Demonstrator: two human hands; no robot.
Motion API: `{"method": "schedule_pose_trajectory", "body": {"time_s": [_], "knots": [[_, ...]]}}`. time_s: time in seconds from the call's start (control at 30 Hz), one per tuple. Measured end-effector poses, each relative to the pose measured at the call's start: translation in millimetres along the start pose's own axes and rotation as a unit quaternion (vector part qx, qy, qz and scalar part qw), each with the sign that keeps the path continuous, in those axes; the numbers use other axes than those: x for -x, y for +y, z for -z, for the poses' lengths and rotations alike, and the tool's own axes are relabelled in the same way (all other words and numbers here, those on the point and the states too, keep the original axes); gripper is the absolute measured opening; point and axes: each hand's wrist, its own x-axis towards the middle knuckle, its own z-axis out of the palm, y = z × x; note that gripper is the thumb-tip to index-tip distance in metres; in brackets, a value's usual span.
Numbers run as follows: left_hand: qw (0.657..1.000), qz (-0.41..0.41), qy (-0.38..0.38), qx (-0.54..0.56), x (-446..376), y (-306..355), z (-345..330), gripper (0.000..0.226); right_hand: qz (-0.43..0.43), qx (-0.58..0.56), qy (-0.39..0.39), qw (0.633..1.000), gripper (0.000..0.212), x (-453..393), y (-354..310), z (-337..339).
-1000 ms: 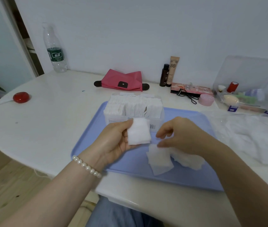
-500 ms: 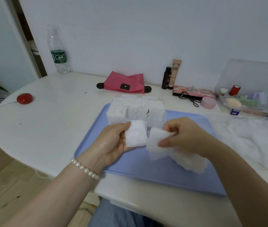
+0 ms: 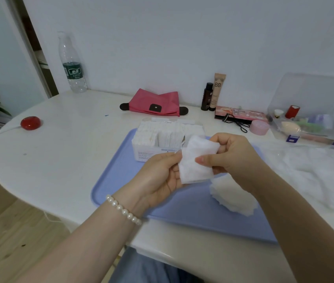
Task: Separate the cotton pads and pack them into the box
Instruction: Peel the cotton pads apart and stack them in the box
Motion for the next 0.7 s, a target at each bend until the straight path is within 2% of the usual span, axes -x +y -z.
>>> {"method": "schedule_pose_trajectory", "body": {"time_s": [0.3,0.4,0.6,0.7], "knots": [[1.0,0.014,-0.024,0.006,-1.3,-1.1,-1.3,0.046,0.003,0.029,0.012,1.0,0.023,1.0,0.1,-3.3],[0.998,-0.009,-0.05,-0.038,2.0,-3.1,-1.8,0.039,0.003,0.047,0.018,0.999,0.022,1.4,1.1,-3.4],[0.996,-0.01,-0.031,-0.079,0.2,-7.8,0.9,0.042,-0.018,0.04,0.031,0.999,0.009,1.8,3.3,-4.3],[0.996,-0.003,-0.047,-0.079,1.6,-7.0,1.9,0.042,-0.019,0.029,0.046,0.998,0.017,-1.0,4.3,0.3]]}}
